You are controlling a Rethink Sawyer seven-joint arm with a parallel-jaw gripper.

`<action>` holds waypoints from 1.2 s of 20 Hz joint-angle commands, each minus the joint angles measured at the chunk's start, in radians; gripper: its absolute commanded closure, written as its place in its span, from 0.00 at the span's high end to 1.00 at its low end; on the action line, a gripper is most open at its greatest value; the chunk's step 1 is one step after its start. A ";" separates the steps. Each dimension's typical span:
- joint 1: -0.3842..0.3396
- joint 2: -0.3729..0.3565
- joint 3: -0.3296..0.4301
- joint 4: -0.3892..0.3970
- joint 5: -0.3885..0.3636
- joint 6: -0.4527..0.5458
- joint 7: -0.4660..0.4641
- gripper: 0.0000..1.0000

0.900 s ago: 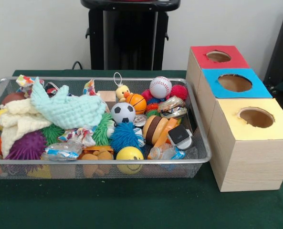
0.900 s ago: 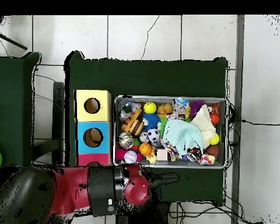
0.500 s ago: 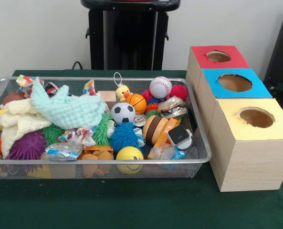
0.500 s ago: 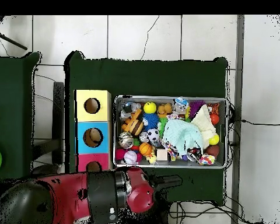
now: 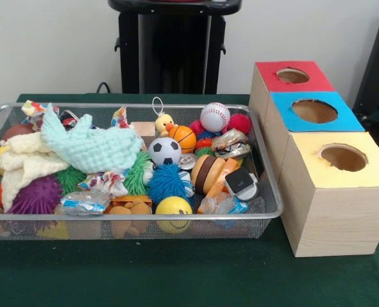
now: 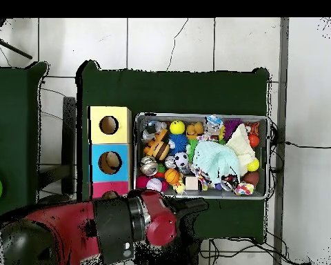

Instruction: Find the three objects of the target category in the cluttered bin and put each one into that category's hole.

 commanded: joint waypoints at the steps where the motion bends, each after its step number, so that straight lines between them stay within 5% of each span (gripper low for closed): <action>1: -0.063 0.070 0.219 -0.075 0.112 0.110 -0.105 0.00; 7: -0.084 0.147 0.232 -0.177 0.139 0.181 -0.029 0.00; 13: -0.102 0.237 0.234 -0.266 0.141 0.267 -0.055 0.00; 17: -0.103 0.268 0.290 -0.219 0.181 0.273 -0.022 0.00; 24: -0.069 0.323 0.276 -0.184 0.144 0.267 0.016 0.00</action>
